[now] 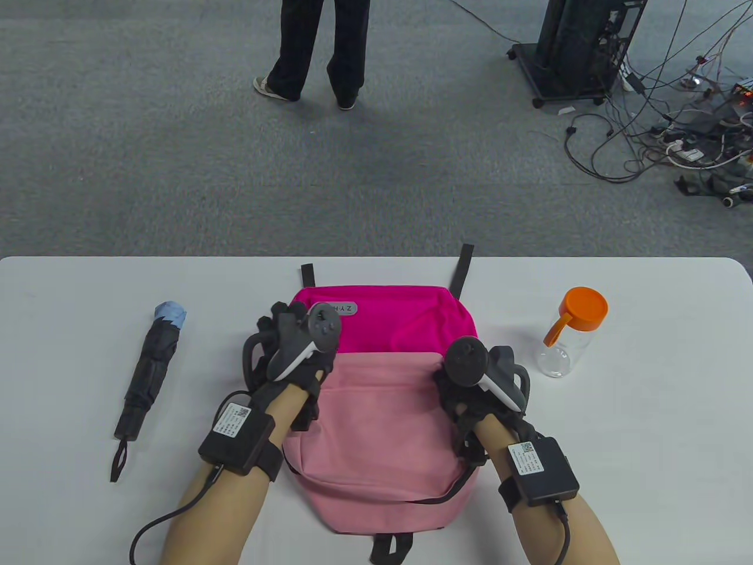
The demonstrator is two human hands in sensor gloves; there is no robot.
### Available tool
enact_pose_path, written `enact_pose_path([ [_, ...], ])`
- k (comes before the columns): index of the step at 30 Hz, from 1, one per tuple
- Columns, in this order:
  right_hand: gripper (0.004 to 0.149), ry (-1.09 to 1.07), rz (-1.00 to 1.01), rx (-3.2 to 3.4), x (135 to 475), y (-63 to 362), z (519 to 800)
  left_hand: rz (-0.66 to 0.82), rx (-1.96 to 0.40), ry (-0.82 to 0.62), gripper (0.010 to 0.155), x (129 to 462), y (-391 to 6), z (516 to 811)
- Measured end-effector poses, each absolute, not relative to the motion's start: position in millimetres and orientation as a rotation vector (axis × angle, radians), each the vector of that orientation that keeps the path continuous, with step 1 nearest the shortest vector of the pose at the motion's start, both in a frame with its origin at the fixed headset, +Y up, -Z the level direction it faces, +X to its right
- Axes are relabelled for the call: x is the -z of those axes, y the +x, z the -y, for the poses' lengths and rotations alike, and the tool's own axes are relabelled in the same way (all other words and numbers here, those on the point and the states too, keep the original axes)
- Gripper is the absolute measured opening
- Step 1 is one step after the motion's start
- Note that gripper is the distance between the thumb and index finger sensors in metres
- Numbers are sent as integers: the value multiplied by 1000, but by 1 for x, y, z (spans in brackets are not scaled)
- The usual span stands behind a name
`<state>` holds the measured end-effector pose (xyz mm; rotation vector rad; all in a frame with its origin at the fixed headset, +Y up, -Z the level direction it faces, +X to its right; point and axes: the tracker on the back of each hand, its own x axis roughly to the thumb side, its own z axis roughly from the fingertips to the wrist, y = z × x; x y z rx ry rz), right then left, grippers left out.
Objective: Pack school bag
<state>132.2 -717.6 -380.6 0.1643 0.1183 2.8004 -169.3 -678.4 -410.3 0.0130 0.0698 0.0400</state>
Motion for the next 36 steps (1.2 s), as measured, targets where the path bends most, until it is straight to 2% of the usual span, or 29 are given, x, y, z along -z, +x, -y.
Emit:
enact_pose_path([
  [3, 47, 167, -128, -2802, 381, 130, 716, -79, -167, -17, 39, 402, -185, 682],
  [5, 47, 147, -69, -2842, 379, 130, 715, -69, -185, 31, 42, 396, -187, 684],
  [6, 48, 164, -32, -2845, 376, 132, 713, -51, -176, 66, 49, 392, -188, 685],
  [8, 70, 269, -57, -2840, 368, 137, 707, 2, -155, 88, 66, 383, -191, 682],
  [10, 80, 440, -92, -2778, 357, 142, 702, 136, -194, 62, 68, 372, -193, 680],
  [12, 84, 631, -107, -2702, 340, 149, 698, 254, -208, 34, 73, 356, -194, 677],
  [15, 94, 827, -265, -2668, 314, 157, 700, 531, -148, -52, 82, 325, -189, 673],
  [17, 104, 1001, -386, -2619, 300, 158, 706, 580, -45, -67, 88, 307, -186, 671],
  [19, 115, 1071, -611, -2658, 287, 157, 714, 693, -19, -123, 93, 291, -182, 678],
  [22, 121, 1120, -642, -2656, 280, 154, 727, 780, -30, -244, 102, 279, -174, 696],
  [27, 124, 1134, -750, -2665, 279, 145, 757, 820, 24, -470, 110, 277, -160, 740],
  [31, 116, 1144, -684, -2740, 281, 146, 780, 780, 132, -357, 103, 272, -152, 750],
  [33, 108, 1111, -612, -2773, 279, 145, 778, 767, 148, -323, 98, 270, -151, 751],
  [36, 105, 1119, -596, -2845, 277, 141, 774, 728, 189, -215, 91, 266, -148, 751],
])
